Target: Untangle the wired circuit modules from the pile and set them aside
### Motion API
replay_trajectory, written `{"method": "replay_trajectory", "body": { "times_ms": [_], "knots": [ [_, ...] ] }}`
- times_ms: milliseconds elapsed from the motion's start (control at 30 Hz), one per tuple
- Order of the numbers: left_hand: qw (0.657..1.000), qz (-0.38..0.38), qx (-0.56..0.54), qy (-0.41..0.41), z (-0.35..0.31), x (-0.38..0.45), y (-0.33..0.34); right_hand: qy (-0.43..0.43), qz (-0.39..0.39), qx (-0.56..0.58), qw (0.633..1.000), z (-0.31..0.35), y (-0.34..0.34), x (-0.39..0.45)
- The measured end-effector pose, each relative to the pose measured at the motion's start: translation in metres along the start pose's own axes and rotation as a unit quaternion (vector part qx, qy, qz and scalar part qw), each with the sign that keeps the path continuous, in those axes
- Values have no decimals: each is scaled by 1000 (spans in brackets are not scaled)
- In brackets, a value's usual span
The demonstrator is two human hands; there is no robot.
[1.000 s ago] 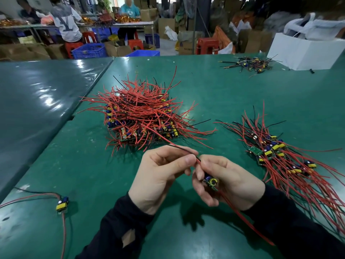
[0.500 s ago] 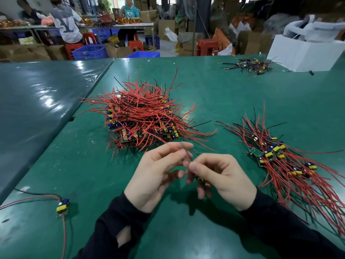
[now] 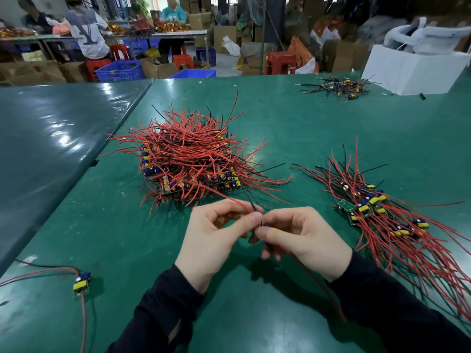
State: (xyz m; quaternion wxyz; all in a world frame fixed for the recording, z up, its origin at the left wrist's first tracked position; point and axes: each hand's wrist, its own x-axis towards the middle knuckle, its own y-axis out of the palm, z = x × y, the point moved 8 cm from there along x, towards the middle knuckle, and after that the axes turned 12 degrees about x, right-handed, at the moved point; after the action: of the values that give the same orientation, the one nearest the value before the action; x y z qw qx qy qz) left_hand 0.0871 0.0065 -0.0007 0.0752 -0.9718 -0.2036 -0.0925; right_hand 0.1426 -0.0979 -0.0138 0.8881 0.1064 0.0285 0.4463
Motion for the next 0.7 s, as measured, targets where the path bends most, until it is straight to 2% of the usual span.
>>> {"method": "replay_trajectory", "body": {
  "times_ms": [133, 300, 433, 533, 600, 700],
  "knots": [
    [996, 10, 86, 22, 1, 0, 0, 10, 3, -18, 1000, -5, 0, 0],
    [999, 37, 15, 3, 2, 1, 0, 33, 16, 53, 998, -5, 1, 0],
    [998, -44, 49, 23, 0, 0, -7, 35, 3, 54, 998, -9, 1, 0],
    [982, -104, 146, 60, -2, -4, -9, 22, -23, 36, 999, -10, -1, 0],
    [975, -114, 177, 64, -3, -5, -10, 19, -40, 34, 998, -10, -3, 0],
    [987, -97, 126, 19, 6, 0, -11, 24, -61, 26, 998, -9, -6, 0]
  ]
}}
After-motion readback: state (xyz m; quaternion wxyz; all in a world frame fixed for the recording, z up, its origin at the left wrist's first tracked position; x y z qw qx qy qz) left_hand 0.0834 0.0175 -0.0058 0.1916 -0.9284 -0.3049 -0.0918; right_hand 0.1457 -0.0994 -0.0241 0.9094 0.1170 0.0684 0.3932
